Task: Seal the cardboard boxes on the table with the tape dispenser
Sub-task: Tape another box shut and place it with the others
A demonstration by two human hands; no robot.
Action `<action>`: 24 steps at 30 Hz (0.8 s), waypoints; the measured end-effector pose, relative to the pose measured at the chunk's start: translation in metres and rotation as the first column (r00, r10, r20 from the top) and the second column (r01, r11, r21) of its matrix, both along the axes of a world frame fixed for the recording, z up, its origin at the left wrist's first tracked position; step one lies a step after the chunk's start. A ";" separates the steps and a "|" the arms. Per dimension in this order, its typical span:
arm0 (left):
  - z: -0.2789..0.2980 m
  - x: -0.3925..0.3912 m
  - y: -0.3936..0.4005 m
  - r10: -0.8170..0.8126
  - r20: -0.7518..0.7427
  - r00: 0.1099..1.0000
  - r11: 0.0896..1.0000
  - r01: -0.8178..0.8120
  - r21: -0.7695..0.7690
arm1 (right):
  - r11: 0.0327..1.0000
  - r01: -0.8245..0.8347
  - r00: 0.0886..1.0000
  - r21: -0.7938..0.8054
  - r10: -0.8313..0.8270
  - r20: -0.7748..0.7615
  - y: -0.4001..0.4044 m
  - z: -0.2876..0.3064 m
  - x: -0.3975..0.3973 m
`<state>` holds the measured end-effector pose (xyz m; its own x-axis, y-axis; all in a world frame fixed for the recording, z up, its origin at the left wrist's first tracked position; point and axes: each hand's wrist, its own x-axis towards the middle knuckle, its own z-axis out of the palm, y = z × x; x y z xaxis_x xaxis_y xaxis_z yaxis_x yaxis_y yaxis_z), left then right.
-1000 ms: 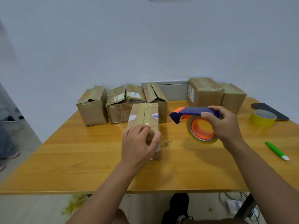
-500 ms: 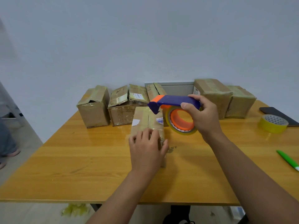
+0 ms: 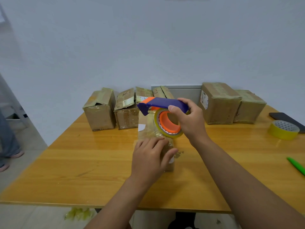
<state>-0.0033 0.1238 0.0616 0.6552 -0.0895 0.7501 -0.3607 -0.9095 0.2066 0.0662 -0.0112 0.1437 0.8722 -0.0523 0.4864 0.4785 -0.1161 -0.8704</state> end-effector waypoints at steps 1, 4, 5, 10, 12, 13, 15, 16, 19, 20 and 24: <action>0.004 -0.001 0.003 -0.020 -0.015 1.000 1.000 0.020 -0.020 | 1.000 -0.003 1.000 0.010 0.003 -0.006 0.000 0.000 0.001; 0.013 0.003 0.010 -0.054 -0.046 0.997 0.998 0.052 -0.040 | 1.000 -0.015 1.000 0.010 0.015 -0.012 -0.002 0.000 0.002; 0.013 0.005 0.011 -0.060 -0.055 0.997 0.997 0.057 -0.047 | 1.000 -0.019 1.000 0.008 0.019 -0.010 -0.003 0.001 0.001; 0.004 0.009 0.008 -0.053 0.005 0.999 0.997 0.053 -0.048 | 0.999 -0.037 0.999 0.001 0.037 0.000 -0.005 0.002 0.000; 0.000 0.011 0.008 -0.050 0.037 0.998 0.998 0.051 -0.030 | 0.999 -0.041 0.999 -0.003 0.041 0.003 -0.005 0.002 -0.001; -0.001 0.011 0.008 -0.056 0.048 0.997 0.998 0.057 -0.019 | 0.999 -0.041 0.999 0.000 0.041 0.004 -0.005 0.002 -0.002; -0.004 0.011 0.011 -0.074 0.060 0.995 0.997 0.073 0.009 | 0.999 -0.036 0.999 0.003 0.036 0.008 -0.005 0.002 -0.003; -0.006 0.012 0.012 -0.079 0.069 0.995 0.997 0.077 0.030 | 0.999 -0.032 0.999 -0.001 0.032 0.011 -0.004 0.002 -0.003; -0.010 0.013 0.012 -0.049 0.122 0.991 0.995 0.038 0.090 | 0.999 -0.018 1.000 -0.030 0.019 0.023 -0.003 0.000 -0.005; -0.011 0.013 0.011 -0.043 0.125 0.991 0.995 0.032 0.091 | 0.999 -0.011 1.000 -0.040 0.012 0.023 -0.002 0.000 -0.005; -0.010 0.008 0.014 -0.094 0.074 0.993 0.995 0.091 0.042 | 0.998 0.003 1.000 -0.057 -0.001 0.030 -0.003 -0.001 -0.001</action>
